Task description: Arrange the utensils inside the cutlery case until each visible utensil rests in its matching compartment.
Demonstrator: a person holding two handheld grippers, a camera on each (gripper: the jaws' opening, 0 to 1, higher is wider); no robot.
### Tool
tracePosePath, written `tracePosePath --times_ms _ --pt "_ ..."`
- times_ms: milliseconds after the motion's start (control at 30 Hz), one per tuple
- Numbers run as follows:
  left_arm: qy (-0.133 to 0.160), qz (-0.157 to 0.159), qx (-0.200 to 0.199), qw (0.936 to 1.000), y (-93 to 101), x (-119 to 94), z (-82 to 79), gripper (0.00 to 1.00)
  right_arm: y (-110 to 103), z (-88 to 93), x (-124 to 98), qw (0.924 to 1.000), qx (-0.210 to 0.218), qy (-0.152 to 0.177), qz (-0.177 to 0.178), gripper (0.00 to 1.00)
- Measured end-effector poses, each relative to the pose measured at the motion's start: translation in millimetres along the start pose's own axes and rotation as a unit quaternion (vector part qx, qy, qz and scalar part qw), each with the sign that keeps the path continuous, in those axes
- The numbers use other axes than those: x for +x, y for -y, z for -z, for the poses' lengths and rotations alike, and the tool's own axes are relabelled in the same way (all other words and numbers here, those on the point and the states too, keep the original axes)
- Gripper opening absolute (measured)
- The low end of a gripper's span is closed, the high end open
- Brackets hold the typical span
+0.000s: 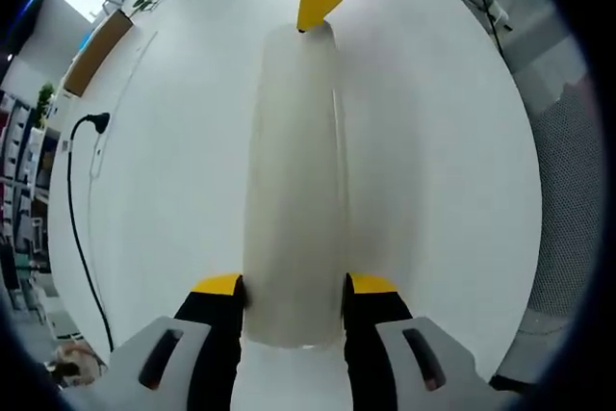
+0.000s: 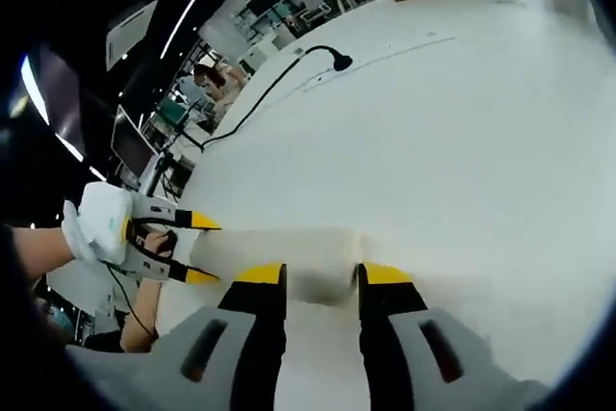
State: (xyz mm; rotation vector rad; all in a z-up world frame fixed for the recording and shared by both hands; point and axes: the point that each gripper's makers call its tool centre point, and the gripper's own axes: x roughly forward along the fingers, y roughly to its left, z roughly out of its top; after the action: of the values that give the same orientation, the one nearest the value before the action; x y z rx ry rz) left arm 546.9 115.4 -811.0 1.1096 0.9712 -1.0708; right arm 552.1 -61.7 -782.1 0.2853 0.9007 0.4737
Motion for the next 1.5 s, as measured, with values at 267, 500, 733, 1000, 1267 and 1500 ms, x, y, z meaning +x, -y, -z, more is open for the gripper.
tracePosePath --times_ms 267,500,733,1000,1267,1500 --pt "-0.002 0.001 -0.017 0.9998 0.5 0 2.3 0.42 -7 2.9 -1 0.9999 0.006 0.01 -0.001 0.19" --pt "0.002 0.004 -0.017 0.9998 1.5 0 2.6 0.42 -8 -1.2 2 0.9978 -0.056 0.037 0.0 0.2" --pt "0.005 0.001 -0.013 0.9999 2.1 -1 2.0 0.42 3 -7.4 -10 0.9951 0.063 0.076 -0.009 0.12" --pt "-0.005 0.0 -0.003 1.0 3.8 -1 0.2 0.41 -3 10.6 -1 0.9718 0.214 0.059 -0.081 0.12" --pt "0.0 0.022 -0.016 0.9996 2.5 1 0.9 0.41 -4 11.7 3 0.9669 0.226 0.056 -0.105 0.11" --pt "-0.04 0.031 -0.023 0.9985 8.4 1 -1.3 0.4 -6 11.4 6 0.9732 0.197 0.047 -0.108 0.08"
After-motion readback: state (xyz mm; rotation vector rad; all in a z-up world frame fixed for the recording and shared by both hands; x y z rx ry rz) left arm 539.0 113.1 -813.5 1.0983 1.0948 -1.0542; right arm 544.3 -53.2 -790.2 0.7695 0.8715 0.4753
